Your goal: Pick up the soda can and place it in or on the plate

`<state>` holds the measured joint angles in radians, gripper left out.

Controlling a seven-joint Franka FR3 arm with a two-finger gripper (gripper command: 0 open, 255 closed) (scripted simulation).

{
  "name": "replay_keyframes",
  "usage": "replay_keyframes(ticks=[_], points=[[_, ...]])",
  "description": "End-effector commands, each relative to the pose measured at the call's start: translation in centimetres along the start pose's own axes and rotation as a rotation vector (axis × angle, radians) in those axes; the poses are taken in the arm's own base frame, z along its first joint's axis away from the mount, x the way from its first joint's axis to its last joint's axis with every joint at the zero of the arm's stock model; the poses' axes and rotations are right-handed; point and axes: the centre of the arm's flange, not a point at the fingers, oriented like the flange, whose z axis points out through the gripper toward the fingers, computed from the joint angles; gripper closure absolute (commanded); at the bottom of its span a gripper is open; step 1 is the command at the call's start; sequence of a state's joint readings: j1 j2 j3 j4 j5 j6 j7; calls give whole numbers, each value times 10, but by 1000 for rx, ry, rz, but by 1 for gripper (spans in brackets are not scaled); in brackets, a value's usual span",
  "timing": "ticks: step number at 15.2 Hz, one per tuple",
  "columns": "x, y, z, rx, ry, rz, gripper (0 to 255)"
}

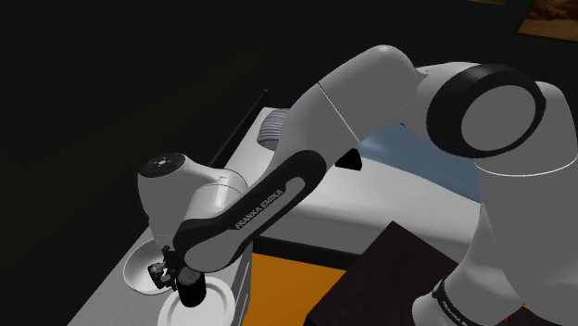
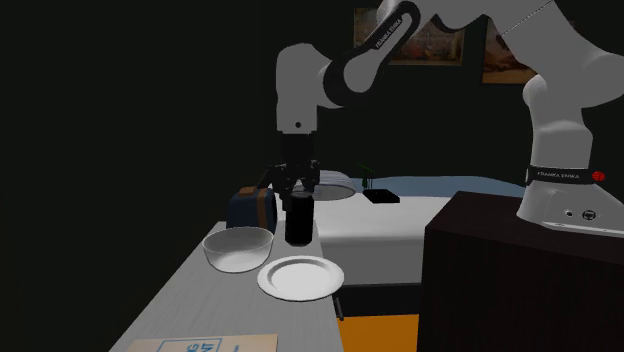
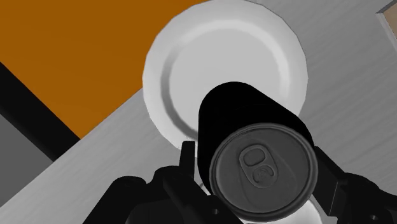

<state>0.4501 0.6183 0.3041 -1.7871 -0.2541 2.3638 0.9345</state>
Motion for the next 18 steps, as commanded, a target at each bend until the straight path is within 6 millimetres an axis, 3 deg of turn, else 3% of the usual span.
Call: replay_keyframes(ticks=[1, 13, 18], points=[[-1, 0, 11, 1, 1, 0, 255], [-1, 0, 74, 1, 1, 0, 255], [-1, 0, 78, 1, 1, 0, 255]])
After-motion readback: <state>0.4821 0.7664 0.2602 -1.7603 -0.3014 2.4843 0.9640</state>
